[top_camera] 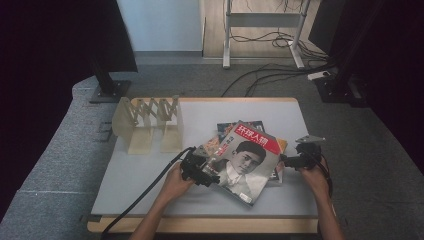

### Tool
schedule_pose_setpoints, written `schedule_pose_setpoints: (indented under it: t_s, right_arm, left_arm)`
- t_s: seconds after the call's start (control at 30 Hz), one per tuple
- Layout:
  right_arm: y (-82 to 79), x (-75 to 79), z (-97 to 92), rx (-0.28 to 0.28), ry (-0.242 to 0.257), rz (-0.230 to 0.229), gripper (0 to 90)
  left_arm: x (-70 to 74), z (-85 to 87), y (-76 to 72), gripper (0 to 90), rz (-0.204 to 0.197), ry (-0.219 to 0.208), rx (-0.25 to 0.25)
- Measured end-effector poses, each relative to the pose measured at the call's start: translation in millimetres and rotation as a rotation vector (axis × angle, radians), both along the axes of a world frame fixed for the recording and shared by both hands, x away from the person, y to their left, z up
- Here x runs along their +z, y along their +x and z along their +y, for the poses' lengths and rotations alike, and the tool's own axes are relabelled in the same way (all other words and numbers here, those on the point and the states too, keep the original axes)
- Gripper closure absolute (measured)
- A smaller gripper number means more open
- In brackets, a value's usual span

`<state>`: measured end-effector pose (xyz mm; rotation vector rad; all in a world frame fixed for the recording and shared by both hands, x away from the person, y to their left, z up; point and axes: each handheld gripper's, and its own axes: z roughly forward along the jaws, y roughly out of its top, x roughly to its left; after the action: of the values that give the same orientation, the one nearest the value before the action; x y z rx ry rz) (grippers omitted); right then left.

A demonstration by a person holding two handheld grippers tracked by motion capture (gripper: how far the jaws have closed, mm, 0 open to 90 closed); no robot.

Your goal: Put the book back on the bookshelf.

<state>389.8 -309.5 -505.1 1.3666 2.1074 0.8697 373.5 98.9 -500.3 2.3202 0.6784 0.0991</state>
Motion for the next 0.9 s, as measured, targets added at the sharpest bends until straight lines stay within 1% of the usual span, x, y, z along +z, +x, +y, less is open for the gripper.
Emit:
schedule_pose_setpoints:
  t_s: [0.07, 0.1, 0.17, 0.2, 0.23, 0.27, 0.3, 0.33, 0.4, 0.43, 0.47, 0.53, 0.57, 0.67, 0.7, 0.77, 0.8, 0.9]
  right_arm:
    - [-1.9, 0.3, -1.5, 0.001, 0.002, -0.001, 3.2]
    - [-3.3, 0.6, -2.3, 0.004, 0.004, -0.001, 3.2]
    - [-5.8, 1.3, -2.6, 0.007, 0.008, -0.002, 3.3]
    - [-7.5, 2.0, -2.7, 0.012, 0.008, -0.003, 3.2]
    - [-11.1, 3.7, -2.4, 0.02, 0.01, -0.005, 3.2]
    - [-11.1, 3.7, -2.4, 0.02, 0.01, -0.005, 3.2]
    - [-12.9, 4.8, -2.4, 0.024, 0.009, -0.007, 3.2]
    - [-14.8, 6.0, -2.4, 0.027, 0.011, -0.009, 3.3]
    - [-18.4, 8.4, -2.6, 0.032, 0.015, -0.013, 3.2]
    - [-20.1, 9.4, -2.5, 0.036, 0.017, -0.014, 3.2]
    - [-21.9, 10.3, -2.3, 0.039, 0.018, -0.016, 3.2]
    - [-26.4, 12.3, -1.1, 0.051, 0.017, -0.016, 3.3]
    - [-27.8, 12.7, -0.7, 0.055, 0.016, -0.017, 3.3]
    - [-30.5, 13.7, 0.1, 0.063, 0.018, -0.014, 3.4]
    - [-32.7, 14.6, 0.8, 0.07, 0.019, -0.014, 3.5]
    - [-33.7, 15.1, 1.1, 0.073, 0.021, -0.014, 3.6]
    - [-34.6, 15.6, 1.4, 0.075, 0.025, -0.012, 3.6]
    - [-36.7, 16.8, 2.0, 0.082, 0.032, -0.012, 3.6]
  left_arm:
    - [0.7, 7.7, -1.9, 0.0, 0.009, 0.003, -0.005]
    - [0.7, 10.3, -2.8, 0.0, 0.014, -0.003, -0.008]
    - [0.8, 17.9, -5.0, 0.0, 0.032, -0.038, -0.014]
    - [1.0, 21.3, -6.4, 0.0, 0.033, -0.047, -0.013]
    - [1.3, 24.3, -7.9, 0.0, 0.03, -0.05, -0.009]
    - [1.7, 27.0, -9.2, 0.0, 0.02, -0.044, -0.008]
    - [2.1, 29.6, -11.0, 1.4, 0.002, -0.036, -0.008]
    - [2.7, 32.2, -13.5, 4.9, -0.023, -0.028, -0.013]
    - [3.3, 35.9, -18.8, 16.8, -0.075, -0.021, -0.024]
    - [3.4, 36.6, -20.7, 18.2, -0.092, -0.014, -0.027]
    - [3.4, 37.2, -22.8, 22.3, -0.108, -0.009, -0.034]
    - [3.0, 38.1, -26.9, 35.2, -0.143, -0.003, -0.041]
    - [3.0, 38.1, -26.9, 40.2, -0.143, -0.003, -0.041]
    - [2.1, 38.7, -27.0, 44.9, -0.139, -0.002, -0.042]
    - [0.9, 38.6, -26.3, 50.8, -0.132, -0.001, -0.049]
    - [0.2, 38.2, -26.0, 52.1, -0.131, 0.001, -0.049]
    - [-0.5, 37.8, -25.5, 54.3, -0.126, 0.0, -0.054]
    - [-1.0, 37.1, -25.5, 55.2, -0.127, -0.001, -0.054]
